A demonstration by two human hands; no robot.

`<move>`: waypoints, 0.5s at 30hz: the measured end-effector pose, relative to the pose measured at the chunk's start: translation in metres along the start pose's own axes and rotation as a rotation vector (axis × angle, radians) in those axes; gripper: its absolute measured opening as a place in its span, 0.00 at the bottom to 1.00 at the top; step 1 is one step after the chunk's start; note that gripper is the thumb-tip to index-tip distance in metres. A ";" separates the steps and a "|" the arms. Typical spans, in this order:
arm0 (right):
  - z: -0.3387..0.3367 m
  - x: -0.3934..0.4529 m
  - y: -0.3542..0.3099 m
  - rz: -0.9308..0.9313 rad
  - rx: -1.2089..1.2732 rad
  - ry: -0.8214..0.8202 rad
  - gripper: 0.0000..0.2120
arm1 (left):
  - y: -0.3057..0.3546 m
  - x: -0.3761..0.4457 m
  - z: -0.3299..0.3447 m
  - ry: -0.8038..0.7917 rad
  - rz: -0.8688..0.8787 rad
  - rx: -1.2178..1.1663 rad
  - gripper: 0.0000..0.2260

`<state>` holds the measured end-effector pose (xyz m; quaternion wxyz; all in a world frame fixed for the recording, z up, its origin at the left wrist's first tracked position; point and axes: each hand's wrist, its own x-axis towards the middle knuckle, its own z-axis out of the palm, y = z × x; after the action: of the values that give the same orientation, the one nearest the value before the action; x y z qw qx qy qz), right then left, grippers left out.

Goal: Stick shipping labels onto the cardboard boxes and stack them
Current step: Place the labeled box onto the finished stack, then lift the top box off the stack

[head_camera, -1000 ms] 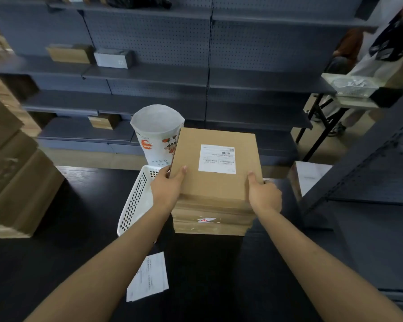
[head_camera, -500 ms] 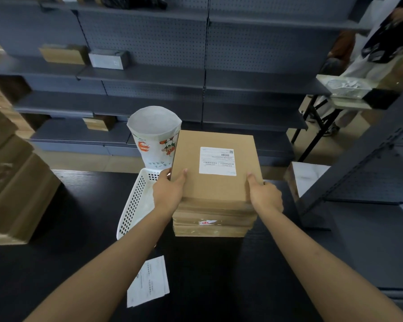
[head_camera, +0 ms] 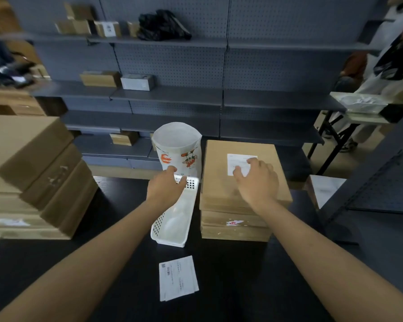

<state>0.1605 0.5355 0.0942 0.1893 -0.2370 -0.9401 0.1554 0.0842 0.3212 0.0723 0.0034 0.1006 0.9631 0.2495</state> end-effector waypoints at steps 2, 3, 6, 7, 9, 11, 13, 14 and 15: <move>0.008 -0.013 -0.036 -0.155 -0.035 -0.086 0.21 | -0.028 -0.004 -0.026 0.010 0.153 0.245 0.19; 0.014 -0.022 -0.055 -0.226 -0.042 -0.120 0.20 | -0.043 -0.007 -0.039 0.008 0.198 0.307 0.17; 0.038 -0.060 -0.112 -0.329 -0.046 -0.241 0.22 | -0.097 -0.019 -0.072 -0.022 0.258 0.386 0.15; 0.047 -0.075 -0.130 -0.339 -0.055 -0.273 0.23 | -0.117 -0.024 -0.081 -0.045 0.269 0.401 0.16; 0.064 -0.106 -0.167 -0.347 -0.067 -0.310 0.23 | -0.159 -0.036 -0.099 -0.103 0.293 0.443 0.18; 0.075 -0.132 -0.200 -0.357 -0.055 -0.328 0.22 | -0.196 -0.048 -0.117 -0.130 0.310 0.482 0.18; 0.078 -0.149 -0.230 -0.367 -0.045 -0.336 0.22 | -0.225 -0.059 -0.133 -0.133 0.304 0.470 0.18; 0.079 -0.157 -0.243 -0.368 -0.045 -0.331 0.22 | -0.237 -0.065 -0.140 -0.129 0.301 0.461 0.18; 0.080 -0.166 -0.254 -0.368 -0.048 -0.329 0.22 | -0.248 -0.070 -0.147 -0.128 0.298 0.459 0.18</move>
<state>0.1626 0.2222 0.0741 0.0531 -0.0376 -0.9891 0.1323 0.0971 0.0246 0.0787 0.0049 0.2547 0.9669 0.0157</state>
